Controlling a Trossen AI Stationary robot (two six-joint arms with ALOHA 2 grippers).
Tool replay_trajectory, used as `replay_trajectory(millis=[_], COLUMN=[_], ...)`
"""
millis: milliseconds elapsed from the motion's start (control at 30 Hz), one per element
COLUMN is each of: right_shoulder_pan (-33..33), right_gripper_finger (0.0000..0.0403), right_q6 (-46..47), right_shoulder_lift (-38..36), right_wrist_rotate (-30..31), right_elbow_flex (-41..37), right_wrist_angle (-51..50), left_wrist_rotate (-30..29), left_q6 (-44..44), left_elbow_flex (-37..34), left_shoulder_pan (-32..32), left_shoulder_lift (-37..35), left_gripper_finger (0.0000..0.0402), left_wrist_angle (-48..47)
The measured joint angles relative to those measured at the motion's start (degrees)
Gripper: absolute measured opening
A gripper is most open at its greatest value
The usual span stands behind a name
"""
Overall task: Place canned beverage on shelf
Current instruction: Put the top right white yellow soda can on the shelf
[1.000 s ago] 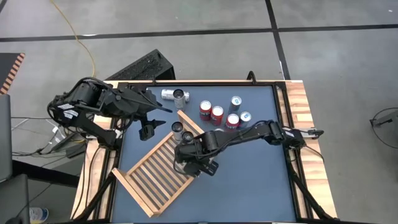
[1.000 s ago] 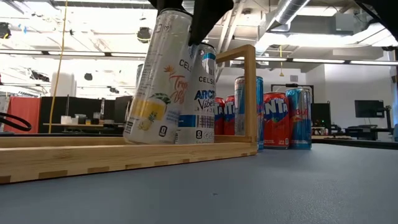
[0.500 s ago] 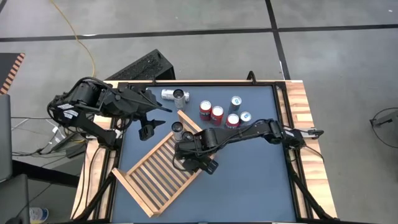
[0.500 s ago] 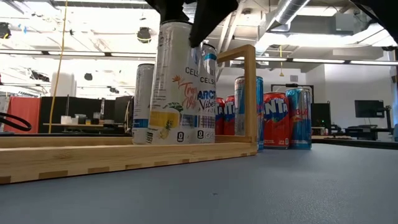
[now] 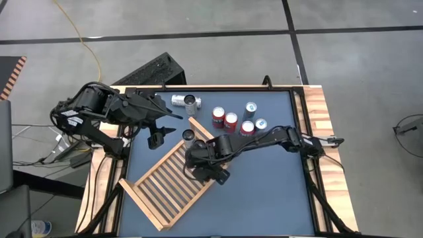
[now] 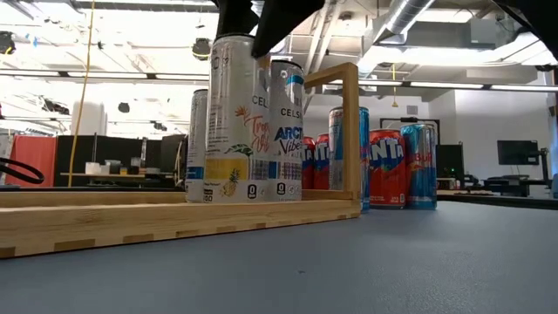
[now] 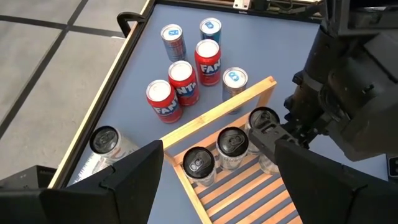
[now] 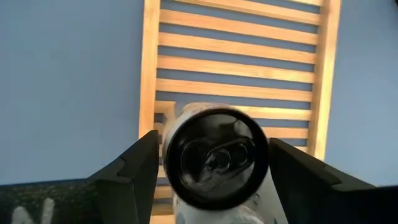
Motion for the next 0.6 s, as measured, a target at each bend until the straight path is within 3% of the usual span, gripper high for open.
replay_trajectory(millis=[333,600], right_shoulder_pan=[-0.3,-1.5], right_gripper_finger=[0.0259,0.0259], right_q6=[1.0,6.3], right_shoulder_lift=[-2.6,-13.9], right_wrist_rotate=[0.3,5.5], right_elbow_flex=[0.1,0.0], right_wrist_angle=[0.4,-1.4], left_wrist_rotate=[0.0,1.9], left_q6=[-0.1,-3.7], left_elbow_flex=[0.0,0.0], left_shoulder_pan=[0.0,-0.4], left_shoulder_lift=[0.0,0.0], left_gripper_finger=[0.0298,0.0298], left_wrist_angle=[0.0,-0.9])
